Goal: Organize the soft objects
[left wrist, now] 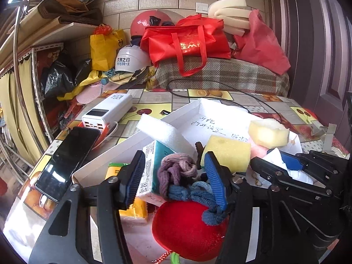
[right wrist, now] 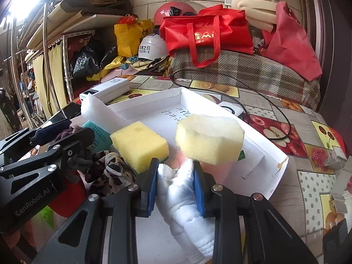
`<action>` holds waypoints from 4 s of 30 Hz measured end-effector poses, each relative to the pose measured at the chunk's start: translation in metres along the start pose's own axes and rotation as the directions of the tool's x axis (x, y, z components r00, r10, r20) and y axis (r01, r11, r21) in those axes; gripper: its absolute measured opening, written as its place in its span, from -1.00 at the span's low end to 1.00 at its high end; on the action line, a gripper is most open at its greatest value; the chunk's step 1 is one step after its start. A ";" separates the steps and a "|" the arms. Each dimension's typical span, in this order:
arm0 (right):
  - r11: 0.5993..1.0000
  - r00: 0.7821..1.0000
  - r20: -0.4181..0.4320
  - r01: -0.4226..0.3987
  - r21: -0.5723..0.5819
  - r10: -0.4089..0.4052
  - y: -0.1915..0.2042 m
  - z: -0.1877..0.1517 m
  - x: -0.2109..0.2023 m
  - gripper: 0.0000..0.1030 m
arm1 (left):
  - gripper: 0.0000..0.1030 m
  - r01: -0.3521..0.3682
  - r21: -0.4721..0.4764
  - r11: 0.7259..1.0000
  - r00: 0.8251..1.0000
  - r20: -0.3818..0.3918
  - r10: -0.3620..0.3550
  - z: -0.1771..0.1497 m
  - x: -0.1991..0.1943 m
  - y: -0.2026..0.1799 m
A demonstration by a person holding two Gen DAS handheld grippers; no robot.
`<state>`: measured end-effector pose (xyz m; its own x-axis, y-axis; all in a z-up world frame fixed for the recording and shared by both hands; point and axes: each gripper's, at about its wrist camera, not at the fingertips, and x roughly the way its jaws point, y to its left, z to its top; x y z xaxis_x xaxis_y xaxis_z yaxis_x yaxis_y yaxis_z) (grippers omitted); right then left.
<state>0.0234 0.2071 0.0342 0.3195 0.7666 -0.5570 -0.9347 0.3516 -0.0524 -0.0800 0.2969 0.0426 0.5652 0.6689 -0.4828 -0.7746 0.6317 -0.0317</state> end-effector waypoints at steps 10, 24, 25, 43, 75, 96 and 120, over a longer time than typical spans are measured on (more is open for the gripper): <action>1.000 0.999 0.042 0.019 0.005 -0.019 -0.001 0.000 -0.007 1.00 | 1.00 -0.070 -0.072 0.995 0.994 0.074 0.075 -0.003 -0.016 0.014; 0.999 0.991 0.129 0.046 0.012 -0.047 0.000 -0.002 -0.022 1.00 | 1.00 -0.065 -0.134 0.989 0.994 0.077 0.076 -0.008 -0.024 0.022; 0.999 0.990 0.133 0.047 0.013 -0.048 -0.001 -0.002 -0.023 1.00 | 1.00 -0.064 -0.135 0.989 0.994 0.077 0.075 -0.008 -0.025 0.022; 0.988 0.976 0.200 0.061 0.142 -0.089 -0.043 -0.052 -0.100 1.00 | 1.00 -0.046 -0.059 0.997 0.993 0.108 0.053 -0.031 -0.066 -0.009; 0.883 0.913 0.181 0.279 0.377 -0.365 -0.111 -0.149 -0.242 1.00 | 1.00 -0.029 -0.004 1.000 0.997 0.069 0.029 -0.072 -0.139 -0.082; 0.872 0.875 0.260 0.292 0.392 -0.409 -0.108 -0.155 -0.263 1.00 | 1.00 -0.016 0.082 0.996 1.000 0.000 0.016 -0.080 -0.133 -0.105; 0.839 0.910 0.194 0.233 0.492 -0.366 -0.131 -0.162 -0.259 1.00 | 1.00 -0.084 0.038 0.996 0.994 0.073 0.081 -0.043 -0.181 -0.090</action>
<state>0.0376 -0.1243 0.0511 0.6635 0.6729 -0.3271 -0.6328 0.7379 0.2345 -0.1246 0.1020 0.0958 0.5202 0.7445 -0.4185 -0.8077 0.5881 0.0422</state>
